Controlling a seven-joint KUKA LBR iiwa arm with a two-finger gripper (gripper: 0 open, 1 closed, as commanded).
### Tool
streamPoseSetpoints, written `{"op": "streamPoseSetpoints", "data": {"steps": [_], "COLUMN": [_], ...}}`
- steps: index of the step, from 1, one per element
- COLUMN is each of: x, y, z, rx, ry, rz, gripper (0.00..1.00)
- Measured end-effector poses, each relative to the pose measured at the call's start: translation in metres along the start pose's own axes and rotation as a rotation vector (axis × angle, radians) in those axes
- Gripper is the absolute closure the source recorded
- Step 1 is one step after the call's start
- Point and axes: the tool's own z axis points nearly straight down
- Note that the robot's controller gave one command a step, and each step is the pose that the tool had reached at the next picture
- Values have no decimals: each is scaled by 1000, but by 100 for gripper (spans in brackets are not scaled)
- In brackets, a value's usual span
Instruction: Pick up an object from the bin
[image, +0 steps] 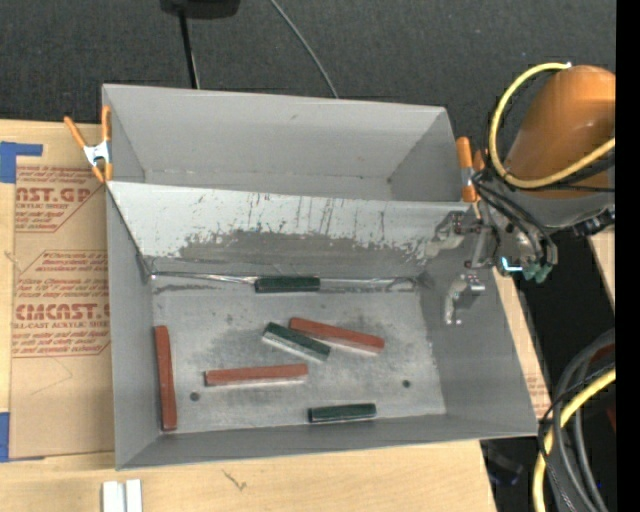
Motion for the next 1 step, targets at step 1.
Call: {"op": "streamPoseSetpoints", "data": {"steps": [1], "x": [-1], "y": [0], "z": [-5], "rx": [1], "ry": [-8], "rz": [-1], "gripper": [0]}}
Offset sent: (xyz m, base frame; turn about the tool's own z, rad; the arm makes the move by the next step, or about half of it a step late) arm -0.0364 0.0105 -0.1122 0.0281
